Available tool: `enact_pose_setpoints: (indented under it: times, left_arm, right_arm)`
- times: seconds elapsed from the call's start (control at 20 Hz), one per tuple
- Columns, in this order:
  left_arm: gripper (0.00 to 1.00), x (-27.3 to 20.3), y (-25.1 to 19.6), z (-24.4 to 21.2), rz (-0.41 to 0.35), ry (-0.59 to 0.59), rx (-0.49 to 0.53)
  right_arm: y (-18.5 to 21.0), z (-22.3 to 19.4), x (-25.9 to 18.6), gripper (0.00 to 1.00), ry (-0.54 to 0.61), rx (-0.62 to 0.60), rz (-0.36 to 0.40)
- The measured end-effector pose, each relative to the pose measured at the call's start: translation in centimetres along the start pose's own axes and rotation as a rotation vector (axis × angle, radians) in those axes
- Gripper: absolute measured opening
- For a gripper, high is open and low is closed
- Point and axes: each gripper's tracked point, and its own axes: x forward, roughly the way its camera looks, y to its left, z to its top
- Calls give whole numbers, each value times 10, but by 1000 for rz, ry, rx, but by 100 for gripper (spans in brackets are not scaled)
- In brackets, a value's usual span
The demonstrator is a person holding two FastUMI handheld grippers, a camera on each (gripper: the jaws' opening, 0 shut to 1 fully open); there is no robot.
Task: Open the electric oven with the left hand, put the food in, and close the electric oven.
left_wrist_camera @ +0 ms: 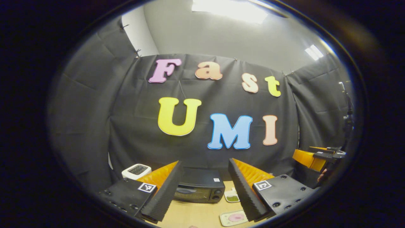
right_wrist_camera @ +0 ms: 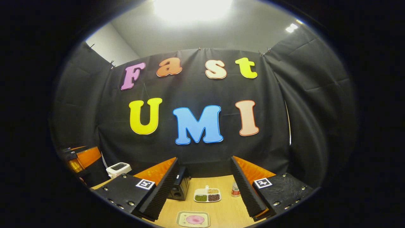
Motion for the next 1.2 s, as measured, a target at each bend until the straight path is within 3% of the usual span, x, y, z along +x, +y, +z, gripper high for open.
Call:
enact_pose_setpoints:
  times: [0.05,0.1,0.2,0.25,0.3,0.35,0.5,0.7,1.15,1.2]
  left_arm:
    - [100,0,-3,-1,-2,2,8]
    - [91,2,-5,-2,-6,8,14]
    - [91,9,-9,-8,-18,24,11]
    - [100,12,-9,-10,-18,31,7]
    - [91,16,-7,-13,-19,38,3]
    - [96,21,-7,-16,-21,43,1]
    - [100,39,-11,-28,-48,66,4]
    - [96,68,-5,-54,-53,119,30]
    - [92,160,40,-173,-40,389,-6]
    - [97,171,48,-188,-31,418,-7]
  right_arm:
    - [0,-2,1,98,4,-2,0]
    - [-1,-3,3,98,9,-4,2]
    - [0,-5,6,98,15,-2,11]
    - [0,-6,8,98,17,-3,15]
    - [-1,-6,9,98,18,-5,14]
    - [-2,-6,10,98,16,-6,10]
    - [-3,-9,13,98,18,-4,-4]
    - [-2,-15,17,98,37,-13,-16]
    - [-18,-35,24,98,85,-44,-84]
    - [-21,-37,25,98,93,-45,-95]
